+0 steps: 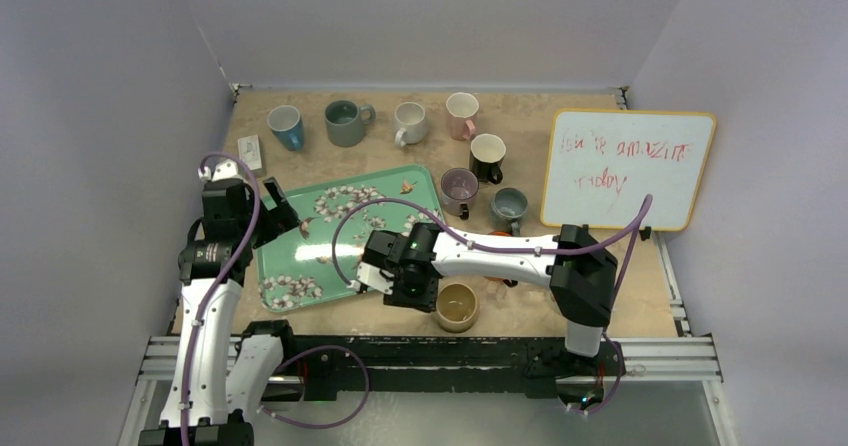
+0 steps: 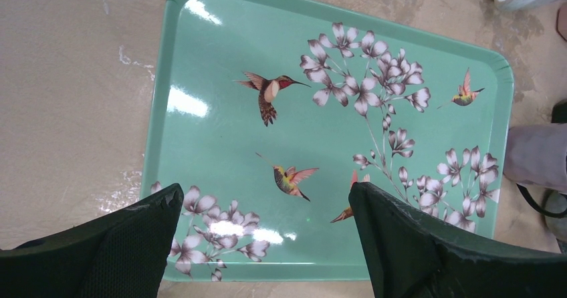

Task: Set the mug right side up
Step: Place the cup at the corner of the board, then reset both arms

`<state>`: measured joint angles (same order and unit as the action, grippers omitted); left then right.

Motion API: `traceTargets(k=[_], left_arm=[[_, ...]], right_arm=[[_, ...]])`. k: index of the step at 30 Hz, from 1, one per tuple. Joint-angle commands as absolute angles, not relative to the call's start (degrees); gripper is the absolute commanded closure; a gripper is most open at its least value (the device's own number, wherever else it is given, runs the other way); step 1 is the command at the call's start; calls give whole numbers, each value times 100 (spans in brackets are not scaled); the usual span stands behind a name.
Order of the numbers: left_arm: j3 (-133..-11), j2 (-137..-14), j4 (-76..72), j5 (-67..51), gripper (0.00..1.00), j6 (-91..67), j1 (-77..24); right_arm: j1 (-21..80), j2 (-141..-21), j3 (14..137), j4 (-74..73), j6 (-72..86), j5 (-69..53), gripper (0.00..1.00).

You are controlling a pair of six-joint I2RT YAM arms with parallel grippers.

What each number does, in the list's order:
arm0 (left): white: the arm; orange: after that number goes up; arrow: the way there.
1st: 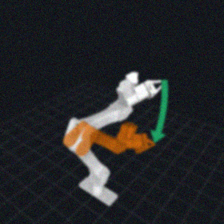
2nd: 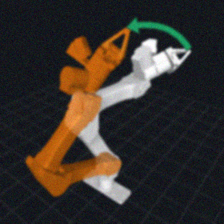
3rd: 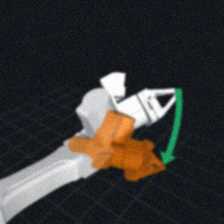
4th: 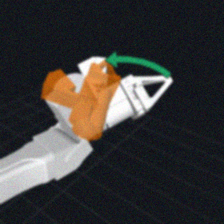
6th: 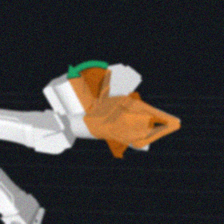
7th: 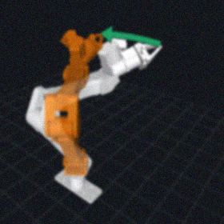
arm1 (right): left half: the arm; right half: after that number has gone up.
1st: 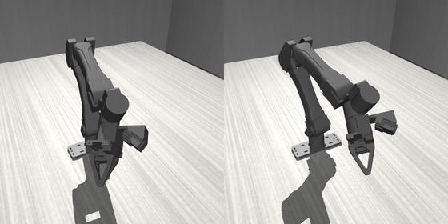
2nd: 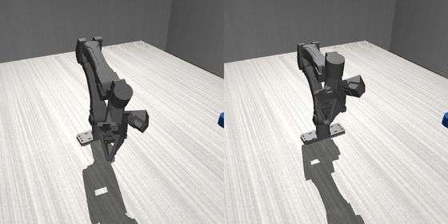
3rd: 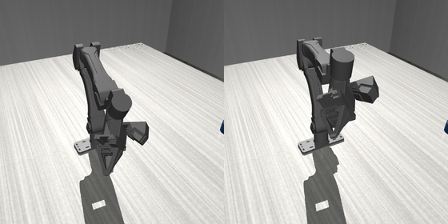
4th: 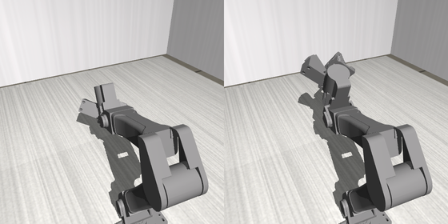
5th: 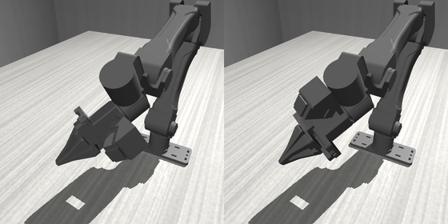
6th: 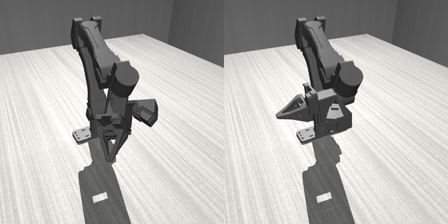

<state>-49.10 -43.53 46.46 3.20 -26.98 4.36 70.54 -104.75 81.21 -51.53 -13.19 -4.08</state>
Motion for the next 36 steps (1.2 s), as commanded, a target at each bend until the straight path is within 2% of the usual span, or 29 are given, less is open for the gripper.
traceTargets(k=[1,11,19,21,22,23,24,25,28,31,36], left_arm=[[-5053,-4262,4608,281,5,-2688,431],[-5048,-4307,4584,222,6,-2639,431],[-5028,-4238,4536,26,6,-2502,431],[-5043,-4216,4512,-212,6,-2438,431],[-5049,-4188,4479,-374,6,-2392,431],[-5044,-4141,4429,-681,6,-2334,431],[-5031,-4107,4362,-873,6,-2226,431],[-5013,-4053,4262,-1421,7,-2119,431],[-4951,-3925,3764,-3172,7,-1825,431],[-4782,-3848,3050,-4679,2,-2168,431],[-4680,-3728,2201,-5854,1,-2852,431]], right_arm=[[7083,-10475,8130,-5343,-1384,-499,67],[7084,-10184,7817,-5108,-1462,-514,65],[7083,-9349,7863,-4711,-1394,-682,52],[7083,-9021,7799,-4458,-1262,-629,44],[7076,-8836,7736,-4338,-1189,-584,36],[7075,-8638,7681,-4186,-1111,-520,26],[7069,-8447,7624,-4047,-1025,-431,9],[7067,-8244,7564,-3879,-924,-264,2],[7042,-7505,7262,-3315,-541,332,1],[7002,-6817,6881,-2770,-109,1079,1],[6840,-5696,6502,-2495,991,2197,1]])
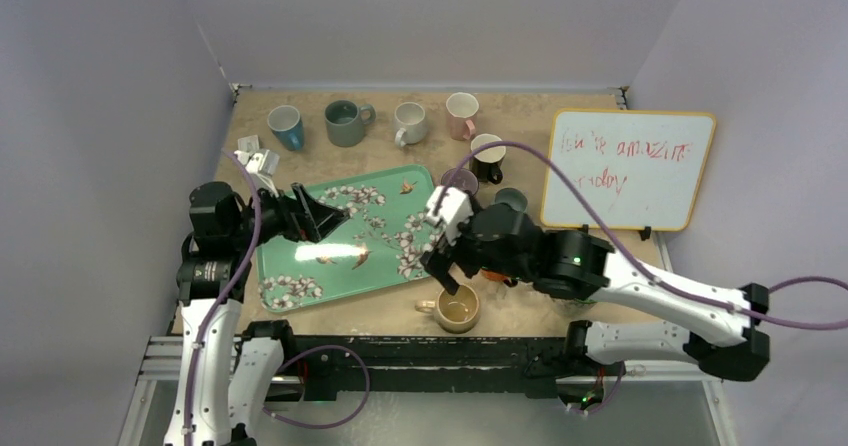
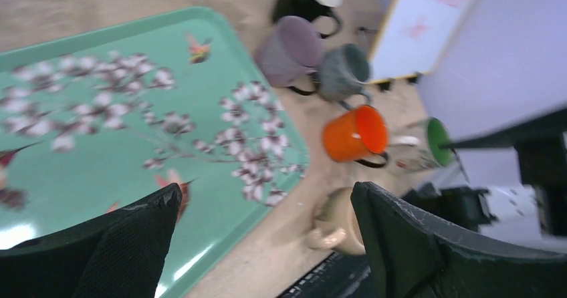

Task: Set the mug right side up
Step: Reset both arms

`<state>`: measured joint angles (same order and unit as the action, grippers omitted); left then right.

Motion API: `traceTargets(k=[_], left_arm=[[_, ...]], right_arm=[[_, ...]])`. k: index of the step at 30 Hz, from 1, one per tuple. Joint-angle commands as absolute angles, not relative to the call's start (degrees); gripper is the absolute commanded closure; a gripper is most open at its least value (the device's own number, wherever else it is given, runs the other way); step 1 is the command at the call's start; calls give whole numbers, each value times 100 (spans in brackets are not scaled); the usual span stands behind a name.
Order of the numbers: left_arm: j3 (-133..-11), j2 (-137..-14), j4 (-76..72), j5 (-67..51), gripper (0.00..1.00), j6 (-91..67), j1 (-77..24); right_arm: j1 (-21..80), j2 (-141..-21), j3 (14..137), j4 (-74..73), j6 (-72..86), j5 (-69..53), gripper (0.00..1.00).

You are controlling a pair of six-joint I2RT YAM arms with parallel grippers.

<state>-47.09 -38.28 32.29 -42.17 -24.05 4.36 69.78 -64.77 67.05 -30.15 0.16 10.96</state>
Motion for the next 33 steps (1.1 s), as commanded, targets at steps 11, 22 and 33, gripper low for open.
traceTargets(k=[11,22,33], left_arm=[[-4718,-3267,1909,-6275,0,-3095,396],[-4607,-3272,2121,-5756,0,-3038,396],[-4572,-3267,2148,-5599,0,-3156,396]], right_arm=[[6836,-4206,5666,-2094,3143,4050,1],[6833,-4056,5968,-2257,2827,4308,1],[6837,-4130,5846,-2116,2919,4399,1]])
